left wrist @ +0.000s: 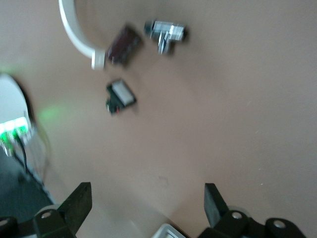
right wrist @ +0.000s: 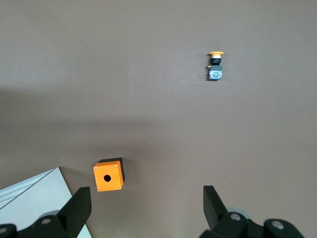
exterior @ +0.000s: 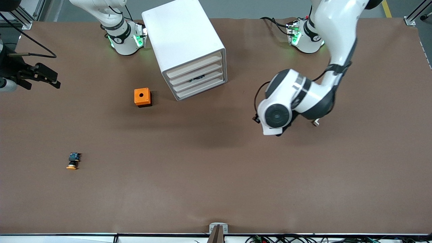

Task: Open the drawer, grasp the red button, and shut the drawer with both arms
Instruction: 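Reach the left gripper to the white cabinet's drawer front, then grasp the drawer edge with the left gripper and pull outward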

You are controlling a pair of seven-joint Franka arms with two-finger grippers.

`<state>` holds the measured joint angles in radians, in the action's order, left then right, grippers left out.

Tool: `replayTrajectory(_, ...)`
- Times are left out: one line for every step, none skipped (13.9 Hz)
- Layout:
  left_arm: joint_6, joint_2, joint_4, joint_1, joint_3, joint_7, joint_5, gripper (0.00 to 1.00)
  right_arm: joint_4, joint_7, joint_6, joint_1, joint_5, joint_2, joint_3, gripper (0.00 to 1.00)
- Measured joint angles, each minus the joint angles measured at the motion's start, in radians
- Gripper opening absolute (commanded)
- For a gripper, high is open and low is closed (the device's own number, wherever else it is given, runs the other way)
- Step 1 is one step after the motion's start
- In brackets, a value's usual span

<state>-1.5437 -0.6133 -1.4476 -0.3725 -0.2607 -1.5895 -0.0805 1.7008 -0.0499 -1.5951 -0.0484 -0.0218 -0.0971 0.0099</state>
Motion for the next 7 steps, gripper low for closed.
replayTrajectory(-0.001,-0.022,0.002,-0.024,0.001,-0.095,-0.06,1.0,-0.001,-0.001,0.0,-0.003,0.0,0.0,-0.001,1.0)
replayTrajectory(-0.006,-0.044,0.003,-0.042,0.001,-0.194,-0.129,1.0,-0.002,-0.001,0.0,-0.006,0.0,0.0,-0.001,1.0)
replayTrajectory(-0.012,-0.064,0.004,-0.054,0.001,-0.286,-0.204,1.0,-0.004,-0.001,-0.001,-0.006,0.0,0.001,-0.001,1.0)
replayTrajectory(-0.019,-0.084,0.005,-0.063,0.001,-0.364,-0.284,0.99,-0.004,-0.001,-0.001,-0.007,0.0,0.002,-0.001,1.0)
replayTrajectory(-0.031,-0.101,0.006,-0.068,0.001,-0.429,-0.364,0.81,-0.004,-0.001,-0.001,-0.007,0.0,0.005,-0.001,1.0)
replayTrajectory(-0.049,-0.117,0.006,-0.072,0.001,-0.487,-0.448,0.72,-0.004,-0.001,-0.003,-0.007,0.004,0.013,-0.001,1.0)
replayTrajectory(-0.066,-0.131,0.006,-0.075,0.001,-0.534,-0.518,0.62,-0.005,-0.001,-0.007,-0.007,0.011,0.023,-0.001,1.0)
